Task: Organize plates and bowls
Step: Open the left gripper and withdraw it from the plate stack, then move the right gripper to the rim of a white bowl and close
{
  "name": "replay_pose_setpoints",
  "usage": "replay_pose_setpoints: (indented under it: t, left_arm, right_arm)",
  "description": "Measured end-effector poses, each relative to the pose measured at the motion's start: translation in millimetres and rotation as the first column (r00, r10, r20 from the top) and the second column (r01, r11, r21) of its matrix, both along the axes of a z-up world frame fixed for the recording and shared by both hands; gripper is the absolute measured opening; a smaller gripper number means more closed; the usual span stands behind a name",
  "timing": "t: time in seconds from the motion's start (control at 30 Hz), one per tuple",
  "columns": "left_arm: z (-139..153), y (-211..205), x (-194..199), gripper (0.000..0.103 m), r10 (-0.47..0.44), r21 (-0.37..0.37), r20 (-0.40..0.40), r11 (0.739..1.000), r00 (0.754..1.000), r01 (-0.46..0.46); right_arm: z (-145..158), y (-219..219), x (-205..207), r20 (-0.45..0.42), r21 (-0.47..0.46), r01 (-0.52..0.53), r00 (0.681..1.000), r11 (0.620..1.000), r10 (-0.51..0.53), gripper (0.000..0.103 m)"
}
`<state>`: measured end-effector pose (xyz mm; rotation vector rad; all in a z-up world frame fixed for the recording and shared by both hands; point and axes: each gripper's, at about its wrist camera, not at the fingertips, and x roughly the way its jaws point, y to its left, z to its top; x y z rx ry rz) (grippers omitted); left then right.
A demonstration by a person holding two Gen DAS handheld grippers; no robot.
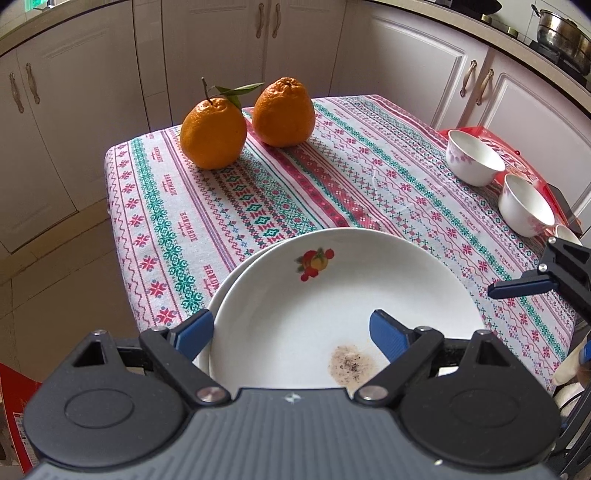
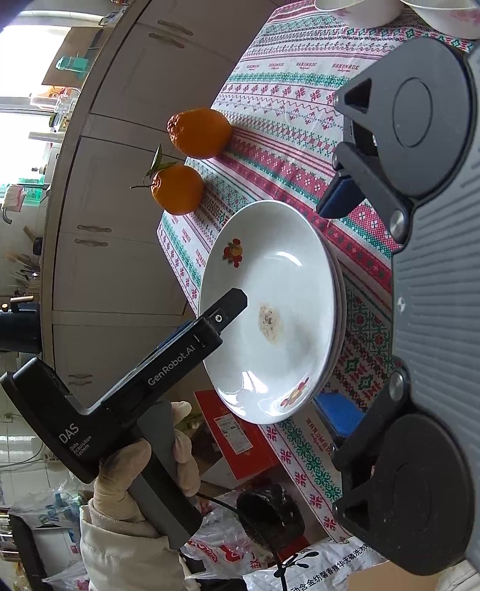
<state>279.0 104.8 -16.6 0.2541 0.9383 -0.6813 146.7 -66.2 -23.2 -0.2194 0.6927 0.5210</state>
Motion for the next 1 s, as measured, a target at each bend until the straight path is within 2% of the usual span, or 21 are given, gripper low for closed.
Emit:
replay_pose_setpoints:
  t: [0.1, 0.23, 0.37, 0.53, 0.63, 0.73, 1.0]
  left_arm:
    - [2, -1, -3, 0.092, -0.006, -0.016, 0.002, 1.0, 1.0, 0.006]
    - [6, -5, -11, 0.092, -0.001, -0.008, 0.049, 1.0, 0.999, 0.001]
    - [19, -9, -30, 0.092, 0.002, -0.017, 0.138, 1.0, 0.99, 0.001]
    - [33, -22, -67, 0.095, -0.002, -0.061, 0.25, 0.998, 0.968, 0.018]
    - [36, -36, -96, 0.1, -0.019, -0.072, 0.306, 0.996, 0.952, 0.043]
    - [34, -54, -125, 0.1, -0.026, -0.076, 0.362, 0.995, 0.932, 0.058]
    - [10, -118, -187, 0.1, -0.07, -0.105, 0.407, 0.987, 0.911, 0.123]
  right_arm:
    - [2, -4, -3, 0.003, -0.003, 0.01, 1.0, 1.0, -0.01, 0.103]
    - [8, -11, -11, 0.021, -0.001, 0.029, 0.999, 1.0, -0.029, 0.103]
    - [17, -22, -19, 0.043, -0.002, 0.059, 0.997, 0.998, -0.059, 0.103]
    - [29, -42, -35, 0.093, -0.029, 0.138, 0.987, 0.99, -0.134, 0.103]
    - [34, -59, -48, 0.122, -0.045, 0.189, 0.976, 0.981, -0.183, 0.103]
    - [37, -81, -63, 0.137, -0.042, 0.242, 0.962, 0.969, -0.234, 0.103]
    - [33, -153, -102, 0.134, -0.004, 0.41, 0.904, 0.912, -0.406, 0.103]
